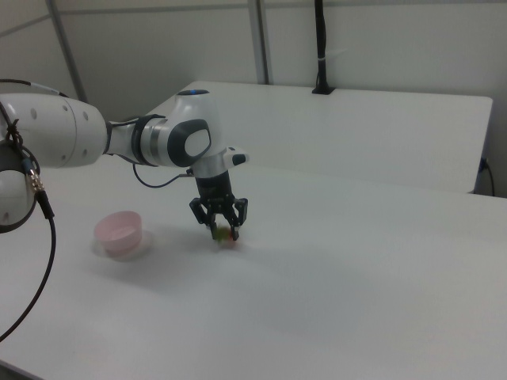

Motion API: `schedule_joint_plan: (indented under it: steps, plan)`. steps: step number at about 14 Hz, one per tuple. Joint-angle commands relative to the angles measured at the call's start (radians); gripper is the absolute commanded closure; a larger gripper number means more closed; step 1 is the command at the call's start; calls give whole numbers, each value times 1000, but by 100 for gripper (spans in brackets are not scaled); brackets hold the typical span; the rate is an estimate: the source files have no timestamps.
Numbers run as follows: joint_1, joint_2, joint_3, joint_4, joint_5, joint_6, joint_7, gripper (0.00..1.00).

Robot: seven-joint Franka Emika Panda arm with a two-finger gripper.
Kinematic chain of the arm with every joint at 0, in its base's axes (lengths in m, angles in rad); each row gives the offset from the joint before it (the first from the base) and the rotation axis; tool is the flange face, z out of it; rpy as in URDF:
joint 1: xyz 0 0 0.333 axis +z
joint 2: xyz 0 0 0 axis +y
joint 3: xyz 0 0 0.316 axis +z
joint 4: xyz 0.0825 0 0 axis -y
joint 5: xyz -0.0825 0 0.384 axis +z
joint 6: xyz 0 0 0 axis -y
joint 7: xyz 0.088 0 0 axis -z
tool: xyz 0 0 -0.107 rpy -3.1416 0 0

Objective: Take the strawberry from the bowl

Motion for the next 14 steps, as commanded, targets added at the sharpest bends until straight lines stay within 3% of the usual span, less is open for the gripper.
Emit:
schedule_joint_plan:
  steps: [1,3,6,9,14]
  plan:
    - [27,-36,-7,-4,-14,6,35,0]
    - [35,-143,-6,-5,-14,-27,92,0]
    - [37,-330,11,-11,-13,-286,149,0]
    - [9,-474,48,-77,-16,-324,267,0]
    - [-22,-554,54,-125,-14,-324,267,0]
